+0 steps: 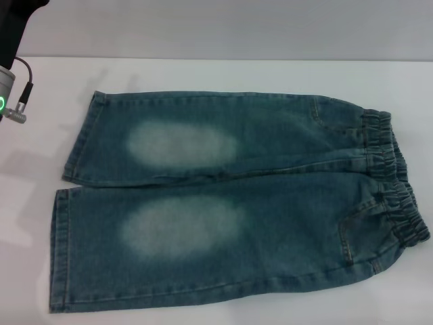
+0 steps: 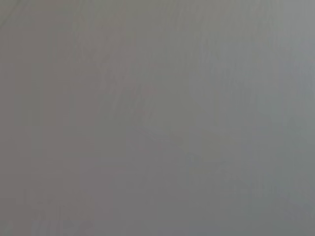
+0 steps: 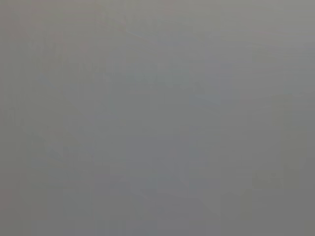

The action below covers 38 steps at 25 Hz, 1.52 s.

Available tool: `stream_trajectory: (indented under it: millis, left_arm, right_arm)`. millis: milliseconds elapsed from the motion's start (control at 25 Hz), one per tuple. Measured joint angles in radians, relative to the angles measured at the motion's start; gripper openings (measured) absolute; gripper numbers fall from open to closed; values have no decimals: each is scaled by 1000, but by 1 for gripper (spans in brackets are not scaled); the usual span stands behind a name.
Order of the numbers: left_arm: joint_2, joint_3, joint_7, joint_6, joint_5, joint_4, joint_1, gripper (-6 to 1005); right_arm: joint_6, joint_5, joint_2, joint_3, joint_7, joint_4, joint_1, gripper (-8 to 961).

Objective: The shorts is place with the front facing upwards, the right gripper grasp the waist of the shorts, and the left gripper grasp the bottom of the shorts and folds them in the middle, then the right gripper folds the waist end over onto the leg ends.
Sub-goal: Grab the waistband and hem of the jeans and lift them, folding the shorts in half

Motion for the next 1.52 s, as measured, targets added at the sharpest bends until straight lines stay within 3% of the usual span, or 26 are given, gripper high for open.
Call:
stream_trajectory:
  millis: [360,560,720,880,960,1080,1120,1200,1240,1280,1400,1440,1480,1520]
  left_arm:
    - [4,-1,-91,-70,0,9,-6,710]
    - [27,2,-180,-83,64,11,-20,711]
    - [76,2,-349,-120,188,13,-43,711]
    - [146,2,-599,-177,345,35,-62,711]
    - [193,2,-751,-202,454,71,-67,711]
    - [240,1,-906,-206,583,111,-69,711]
    - [240,1,-906,-206,583,111,-69,712]
    - [280,-3,-1063,-198,691,137,-72,712]
    - [280,-3,-1063,-198,691,137,-72,712]
    - [308,-9,-1193,-184,797,160,-74,712]
    - [308,-9,-1193,-184,797,160,-74,712]
    - [345,-48,-1406,-123,1001,204,-78,712]
    - [355,-107,-1500,-60,1131,219,-81,712]
    - [355,-118,-1516,-47,1155,221,-81,712]
  right_arm:
    - [14,0,0,32,1,3,-2,469]
    - [25,0,0,34,11,3,-2,470]
    - [25,0,0,33,20,0,0,470]
    - [28,0,0,46,20,-4,-5,470]
    - [35,1,1,68,19,-16,-12,470]
    - [56,1,1,118,20,-41,-28,469]
    - [64,1,0,134,23,-49,-35,469]
    - [81,1,-2,155,28,-75,-50,469]
    - [88,1,-2,163,30,-87,-56,469]
    - [97,1,-3,178,30,-99,-63,469]
    - [119,2,-5,240,31,-112,-77,470]
    - [124,2,-7,260,31,-112,-81,470]
    - [127,2,-10,273,31,-112,-84,470]
    - [130,2,-12,283,31,-113,-87,470]
